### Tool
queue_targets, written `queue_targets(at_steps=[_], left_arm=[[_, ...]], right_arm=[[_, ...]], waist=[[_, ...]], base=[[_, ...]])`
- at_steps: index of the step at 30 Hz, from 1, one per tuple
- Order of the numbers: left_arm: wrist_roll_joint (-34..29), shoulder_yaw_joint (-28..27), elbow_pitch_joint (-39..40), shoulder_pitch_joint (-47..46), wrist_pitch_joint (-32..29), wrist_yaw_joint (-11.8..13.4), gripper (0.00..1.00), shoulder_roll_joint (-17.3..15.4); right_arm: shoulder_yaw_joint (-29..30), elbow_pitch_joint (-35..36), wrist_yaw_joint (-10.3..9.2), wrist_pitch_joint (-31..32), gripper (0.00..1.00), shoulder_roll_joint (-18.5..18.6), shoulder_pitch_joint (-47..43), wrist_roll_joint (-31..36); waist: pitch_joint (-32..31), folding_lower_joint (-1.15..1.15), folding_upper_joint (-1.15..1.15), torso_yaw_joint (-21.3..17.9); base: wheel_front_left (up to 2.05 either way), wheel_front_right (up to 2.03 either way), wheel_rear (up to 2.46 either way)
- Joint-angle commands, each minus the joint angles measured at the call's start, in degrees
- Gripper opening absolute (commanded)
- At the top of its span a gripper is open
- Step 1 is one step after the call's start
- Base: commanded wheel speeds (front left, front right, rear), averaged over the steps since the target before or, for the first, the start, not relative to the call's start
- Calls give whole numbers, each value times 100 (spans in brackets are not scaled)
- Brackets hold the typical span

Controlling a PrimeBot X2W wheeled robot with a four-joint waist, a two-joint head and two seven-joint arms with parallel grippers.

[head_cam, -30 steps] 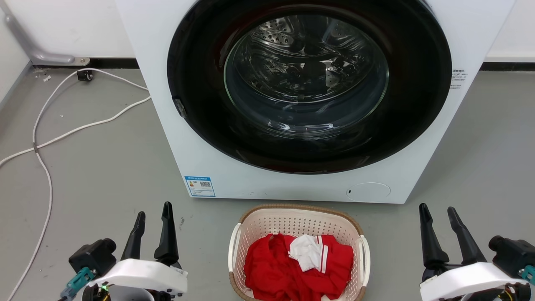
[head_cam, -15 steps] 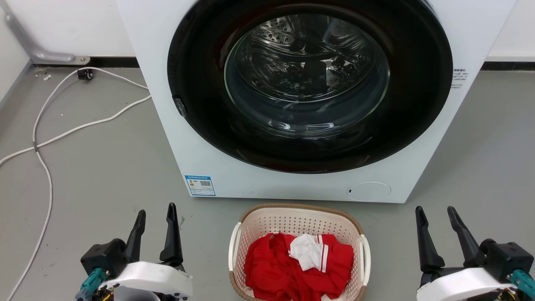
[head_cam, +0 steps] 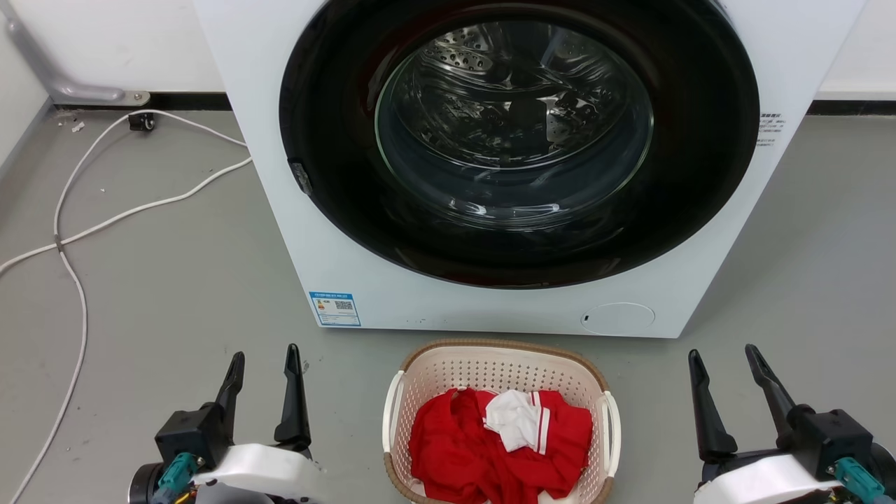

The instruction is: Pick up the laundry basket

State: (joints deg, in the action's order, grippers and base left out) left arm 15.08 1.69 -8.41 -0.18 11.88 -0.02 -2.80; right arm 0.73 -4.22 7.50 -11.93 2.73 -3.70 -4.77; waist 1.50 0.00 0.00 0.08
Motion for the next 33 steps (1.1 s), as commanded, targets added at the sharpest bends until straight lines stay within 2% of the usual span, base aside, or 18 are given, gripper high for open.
queue_targets(at_steps=[1, 25, 33], left_arm=[[-136, 16, 11, 49, 62, 16, 100, -12], [-1110, 78, -173, 146, 340, 119, 100, -12], [-1032, 78, -236, 135, 335, 116, 100, -11]], right_arm=[[-11, 30, -2, -53, 100, 22, -51, 136], [-73, -35, -2, -335, 100, 24, -223, 1372], [-51, -86, -2, -334, 100, 23, -213, 1331]], waist=[[6, 0, 0, -3], [27, 0, 0, -4], [32, 0, 0, 2]], base=[[0, 0, 0], [0, 0, 0], [0, 0, 0]])
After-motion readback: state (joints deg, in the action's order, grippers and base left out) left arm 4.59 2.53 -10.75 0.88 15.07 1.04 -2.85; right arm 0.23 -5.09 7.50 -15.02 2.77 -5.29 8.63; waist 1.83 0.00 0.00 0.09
